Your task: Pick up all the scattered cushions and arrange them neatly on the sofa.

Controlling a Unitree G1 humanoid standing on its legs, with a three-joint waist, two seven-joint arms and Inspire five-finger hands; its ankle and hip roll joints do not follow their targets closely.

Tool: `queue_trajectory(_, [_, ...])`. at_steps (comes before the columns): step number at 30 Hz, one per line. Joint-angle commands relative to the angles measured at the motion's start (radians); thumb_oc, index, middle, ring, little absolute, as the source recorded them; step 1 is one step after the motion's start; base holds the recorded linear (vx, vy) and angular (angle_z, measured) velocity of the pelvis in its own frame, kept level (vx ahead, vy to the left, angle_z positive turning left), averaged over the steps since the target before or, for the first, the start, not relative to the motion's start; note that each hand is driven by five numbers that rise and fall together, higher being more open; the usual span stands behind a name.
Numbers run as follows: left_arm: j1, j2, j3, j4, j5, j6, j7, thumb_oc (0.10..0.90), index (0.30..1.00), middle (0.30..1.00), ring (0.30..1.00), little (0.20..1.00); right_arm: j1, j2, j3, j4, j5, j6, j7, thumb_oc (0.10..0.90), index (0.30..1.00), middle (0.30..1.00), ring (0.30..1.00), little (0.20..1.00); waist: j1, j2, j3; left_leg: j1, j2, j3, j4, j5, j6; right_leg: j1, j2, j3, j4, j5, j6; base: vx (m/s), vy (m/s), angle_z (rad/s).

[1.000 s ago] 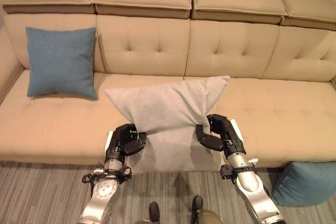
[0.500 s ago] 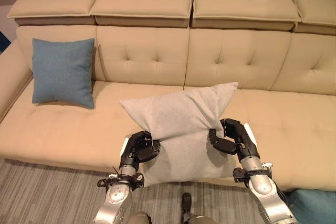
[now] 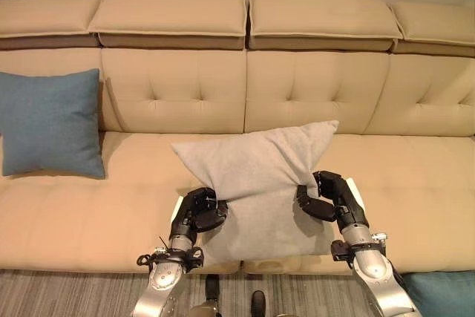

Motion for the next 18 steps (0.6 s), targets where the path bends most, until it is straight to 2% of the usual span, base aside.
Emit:
queue_trajectory(1, [-0.064,0.037,0.081,-0.143,0.006,-0.129,-0.001,0.4,0.3,0.3,0.3,0.3,-0.108,0.024,-0.039,-0.144,0.033,-0.133,0.001,0.4,0.3,0.3,0.3,0.3,0.037,-0.05,-0.09,-0.003,-0.005,0.034,0.123,-0.174,-0.015,-0.021,-0.126,-0.019,0.166,-0.038,0.115,0.05,0.18,-0.21])
queue_trajectory(2, [-0.06,0.042,0.091,-0.143,0.009,-0.132,0.005,0.4,0.3,0.3,0.3,0.3,-0.113,0.034,-0.037,-0.145,0.029,-0.133,0.004,0.4,0.3,0.3,0.3,0.3,0.033,-0.044,-0.08,0.012,-0.006,0.043,0.116,-0.177,0.0,-0.063,-0.135,-0.01,0.25,-0.016,0.13,0.04,0.158,-0.08])
queue_trajectory(5, [-0.058,0.043,0.098,-0.139,0.015,-0.134,0.006,0.4,0.3,0.3,0.3,0.3,-0.11,0.043,-0.037,-0.143,0.02,-0.135,0.003,0.4,0.3,0.3,0.3,0.3,0.031,-0.039,-0.077,0.032,-0.006,0.047,0.095,-0.175,0.003,-0.103,-0.135,-0.002,0.284,-0.002,0.135,0.05,0.063,-0.16])
queue_trajectory(7, [-0.062,0.041,0.099,-0.136,0.017,-0.138,0.006,0.4,0.3,0.3,0.3,0.3,-0.11,0.041,-0.039,-0.132,0.012,-0.132,0.001,0.4,0.3,0.3,0.3,0.3,0.017,-0.03,-0.077,0.065,-0.012,0.038,0.05,-0.166,0.001,-0.136,-0.118,0.001,0.226,0.008,0.125,0.11,0.031,-0.1])
queue_trajectory(11, [-0.088,0.039,0.093,-0.129,0.026,-0.141,0.008,0.4,0.3,0.3,0.3,0.3,-0.112,0.038,-0.043,-0.121,0.002,-0.131,-0.011,0.4,0.3,0.3,0.3,0.3,0.002,-0.038,-0.071,0.082,-0.032,0.025,0.027,-0.166,-0.004,-0.149,-0.104,0.0,0.102,0.042,0.129,0.08,-0.007,0.03])
queue_trajectory(13, [-0.099,0.03,0.082,-0.129,0.032,-0.143,0.006,0.4,0.3,0.3,0.3,0.3,-0.112,0.039,-0.047,-0.122,-0.012,-0.133,-0.024,0.4,0.3,0.3,0.3,0.3,0.002,-0.043,-0.071,0.082,-0.038,0.022,0.019,-0.167,-0.004,-0.132,-0.107,-0.006,0.072,0.052,0.124,0.04,-0.042,0.25])
queue_trajectory(18, [-0.132,0.024,0.069,-0.121,0.044,-0.149,0.024,0.4,0.3,0.3,0.3,0.3,-0.156,0.025,-0.045,-0.108,-0.049,-0.136,-0.065,0.4,0.3,0.3,0.3,0.3,0.001,-0.034,-0.084,0.061,-0.031,0.024,-0.002,-0.159,-0.011,-0.133,-0.1,-0.012,0.027,0.071,0.119,0.02,-0.074,0.04])
